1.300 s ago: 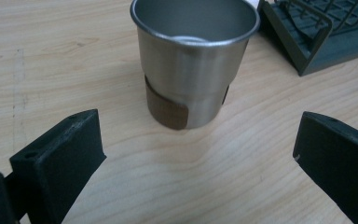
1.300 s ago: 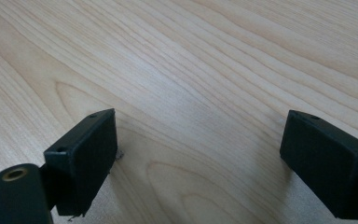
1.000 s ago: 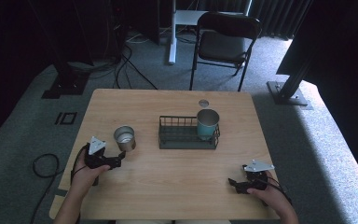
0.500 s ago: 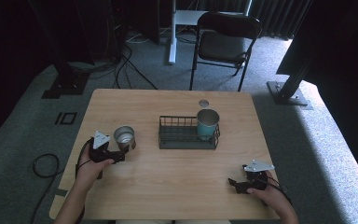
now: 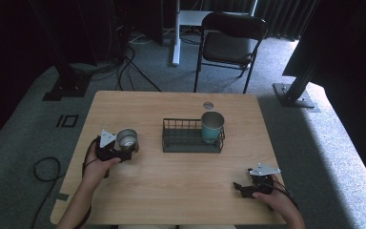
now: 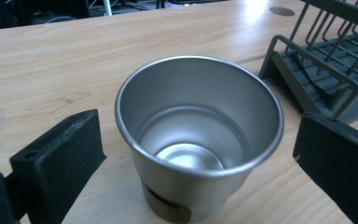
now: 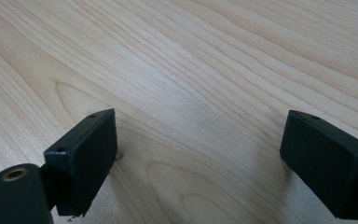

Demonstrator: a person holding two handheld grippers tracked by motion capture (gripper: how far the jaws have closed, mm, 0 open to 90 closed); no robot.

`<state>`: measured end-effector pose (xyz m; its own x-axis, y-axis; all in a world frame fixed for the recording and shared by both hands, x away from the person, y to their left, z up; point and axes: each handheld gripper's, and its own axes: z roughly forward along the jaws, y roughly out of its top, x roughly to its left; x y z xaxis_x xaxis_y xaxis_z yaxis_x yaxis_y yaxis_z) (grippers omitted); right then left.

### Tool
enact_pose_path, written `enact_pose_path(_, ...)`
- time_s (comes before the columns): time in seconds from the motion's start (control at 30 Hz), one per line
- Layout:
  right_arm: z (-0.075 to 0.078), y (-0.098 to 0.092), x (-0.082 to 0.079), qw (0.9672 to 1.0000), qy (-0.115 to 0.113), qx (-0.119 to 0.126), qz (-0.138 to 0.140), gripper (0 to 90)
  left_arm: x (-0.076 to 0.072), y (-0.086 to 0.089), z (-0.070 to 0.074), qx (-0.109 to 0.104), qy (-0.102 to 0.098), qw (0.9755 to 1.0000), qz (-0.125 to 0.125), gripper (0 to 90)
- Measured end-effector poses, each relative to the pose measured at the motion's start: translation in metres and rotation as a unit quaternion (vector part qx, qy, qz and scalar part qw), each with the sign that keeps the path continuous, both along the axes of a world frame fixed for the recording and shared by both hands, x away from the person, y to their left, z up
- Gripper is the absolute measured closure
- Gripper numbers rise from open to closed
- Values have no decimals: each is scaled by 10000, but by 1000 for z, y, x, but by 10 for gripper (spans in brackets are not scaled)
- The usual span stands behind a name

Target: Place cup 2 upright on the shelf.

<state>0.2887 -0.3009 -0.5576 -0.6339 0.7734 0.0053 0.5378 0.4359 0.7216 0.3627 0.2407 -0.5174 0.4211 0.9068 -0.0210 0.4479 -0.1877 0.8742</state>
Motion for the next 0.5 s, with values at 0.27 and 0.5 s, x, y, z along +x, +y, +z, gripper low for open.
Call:
enact_pose_path(0.27,0,0,0,10000,1,2,-2,106,9,-6,-1,24,-46,10000,39,21)
enact_pose_path(0.5,0,0,0,10000,-1,1,-1,106,14,-10,-1,49,-125,9999,63,21)
